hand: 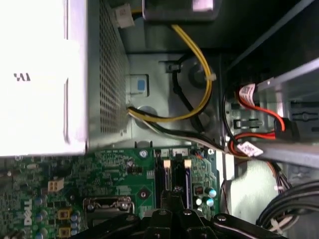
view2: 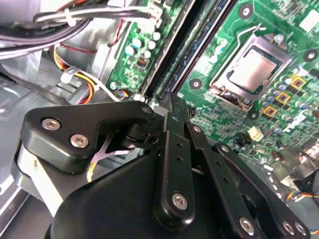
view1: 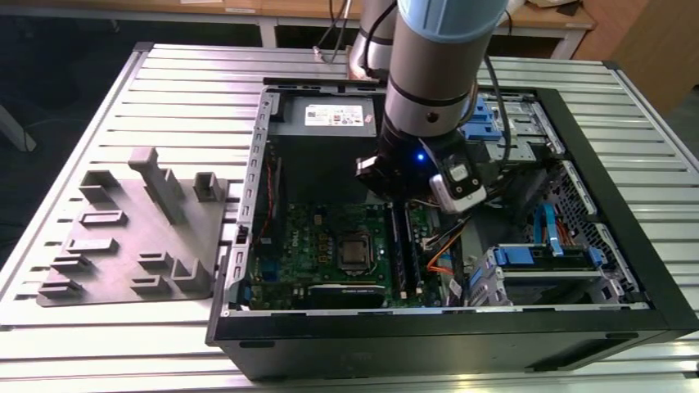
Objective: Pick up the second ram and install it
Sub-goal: 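Press down the second ram until it locks into place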
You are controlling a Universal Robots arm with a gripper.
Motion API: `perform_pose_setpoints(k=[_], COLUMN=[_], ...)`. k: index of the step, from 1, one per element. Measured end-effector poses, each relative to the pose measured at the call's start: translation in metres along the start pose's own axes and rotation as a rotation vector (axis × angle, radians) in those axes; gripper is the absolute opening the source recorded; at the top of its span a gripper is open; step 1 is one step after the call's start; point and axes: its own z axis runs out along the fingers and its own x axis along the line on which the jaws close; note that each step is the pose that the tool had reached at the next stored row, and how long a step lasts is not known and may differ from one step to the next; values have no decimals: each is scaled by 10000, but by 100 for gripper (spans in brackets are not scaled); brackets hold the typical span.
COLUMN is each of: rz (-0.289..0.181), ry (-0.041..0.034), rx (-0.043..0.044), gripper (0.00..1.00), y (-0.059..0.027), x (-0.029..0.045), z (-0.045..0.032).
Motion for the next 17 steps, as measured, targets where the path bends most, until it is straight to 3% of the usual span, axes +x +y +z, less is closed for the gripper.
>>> perform_pose_setpoints(k=[17], rz=[-161], ry=[9], rx=[35], gripper=[7], y=[-284], x=[-15], z=[-7])
